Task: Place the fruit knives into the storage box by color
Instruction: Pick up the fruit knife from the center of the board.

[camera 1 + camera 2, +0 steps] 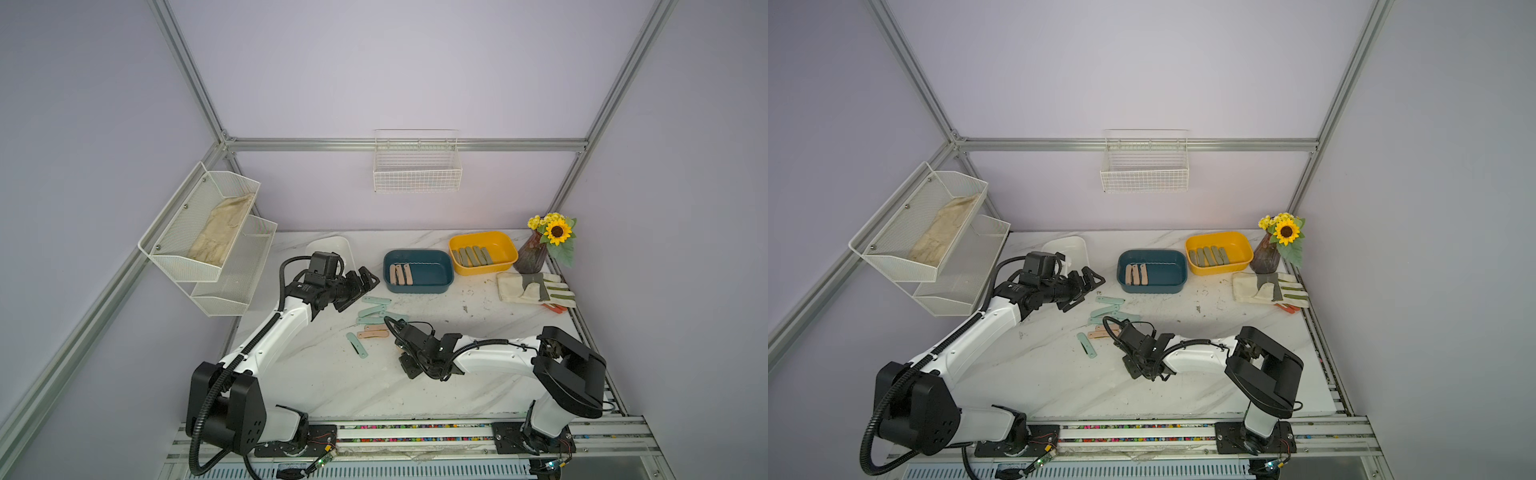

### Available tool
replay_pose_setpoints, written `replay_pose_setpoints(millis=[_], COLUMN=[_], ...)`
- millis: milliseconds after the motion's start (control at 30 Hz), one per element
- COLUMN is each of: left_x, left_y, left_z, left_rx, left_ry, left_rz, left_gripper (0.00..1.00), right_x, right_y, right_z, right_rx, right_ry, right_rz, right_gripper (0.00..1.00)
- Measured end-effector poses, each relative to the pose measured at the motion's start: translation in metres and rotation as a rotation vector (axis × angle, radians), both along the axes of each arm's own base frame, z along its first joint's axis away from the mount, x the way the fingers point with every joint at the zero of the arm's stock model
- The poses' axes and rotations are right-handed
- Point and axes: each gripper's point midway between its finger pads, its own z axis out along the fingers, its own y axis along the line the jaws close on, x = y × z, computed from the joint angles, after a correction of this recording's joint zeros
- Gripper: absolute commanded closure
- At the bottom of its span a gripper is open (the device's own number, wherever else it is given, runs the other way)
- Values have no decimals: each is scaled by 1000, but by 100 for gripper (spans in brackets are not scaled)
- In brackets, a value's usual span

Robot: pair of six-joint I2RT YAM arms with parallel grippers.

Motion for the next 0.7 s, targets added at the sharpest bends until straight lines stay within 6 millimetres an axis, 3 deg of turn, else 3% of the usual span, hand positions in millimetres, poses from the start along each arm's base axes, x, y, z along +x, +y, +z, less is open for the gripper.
replay_pose_setpoints(millis=[433,700], left_x=[6,7], left_y=[-11,-12], left_z=[-24,-24], left_rx=[-4,-6], left_ry=[56,50], left_rz=[-29,-30], left_gripper=[0,0], right_x=[50,60], right_y=[-20,-26], right_z=[37,39], right_rx=[90,96], right_ry=[-45,-51], right_rz=[-152,-178], right_gripper=[78,78])
